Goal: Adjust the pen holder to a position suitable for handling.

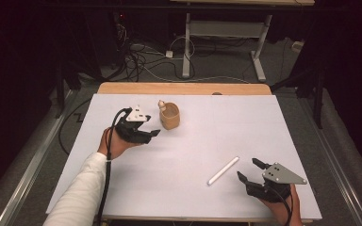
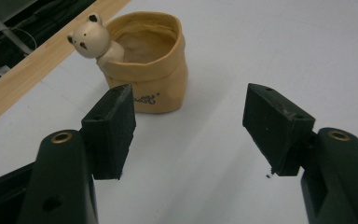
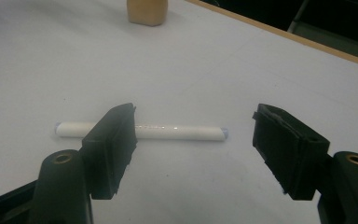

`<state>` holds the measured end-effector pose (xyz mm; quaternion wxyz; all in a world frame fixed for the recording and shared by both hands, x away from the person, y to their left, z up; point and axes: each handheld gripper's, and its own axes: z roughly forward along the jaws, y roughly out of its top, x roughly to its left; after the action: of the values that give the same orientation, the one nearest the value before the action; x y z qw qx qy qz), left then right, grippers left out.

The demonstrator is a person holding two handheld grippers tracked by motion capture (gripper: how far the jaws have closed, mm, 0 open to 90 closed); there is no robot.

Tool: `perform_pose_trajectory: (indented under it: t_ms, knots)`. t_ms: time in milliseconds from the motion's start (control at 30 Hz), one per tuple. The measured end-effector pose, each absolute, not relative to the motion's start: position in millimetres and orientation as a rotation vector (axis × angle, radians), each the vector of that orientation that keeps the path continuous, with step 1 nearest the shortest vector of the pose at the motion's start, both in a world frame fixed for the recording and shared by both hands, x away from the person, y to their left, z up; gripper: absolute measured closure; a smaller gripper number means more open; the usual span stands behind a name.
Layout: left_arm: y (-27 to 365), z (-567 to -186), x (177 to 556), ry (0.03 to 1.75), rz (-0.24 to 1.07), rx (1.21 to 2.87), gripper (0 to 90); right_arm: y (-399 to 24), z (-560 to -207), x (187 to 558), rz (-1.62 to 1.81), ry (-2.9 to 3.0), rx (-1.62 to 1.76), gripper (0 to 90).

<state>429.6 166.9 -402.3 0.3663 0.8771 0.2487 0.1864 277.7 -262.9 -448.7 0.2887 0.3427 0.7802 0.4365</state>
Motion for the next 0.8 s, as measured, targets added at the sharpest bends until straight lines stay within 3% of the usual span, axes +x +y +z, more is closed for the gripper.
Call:
perform_pose_trajectory:
  t_ms: [467,800]
  knots:
    - [131.0,-388.8,465.3,0.55,0.426,2.398,44.3,-263.5,-450.8,281.2,1.163,2.101,0.919,29.4]
    - [111.6,-377.8,492.2,0.556,0.355,2.534,44.4,-262.7,-453.4,281.3,1.154,2.125,0.906,29.2]
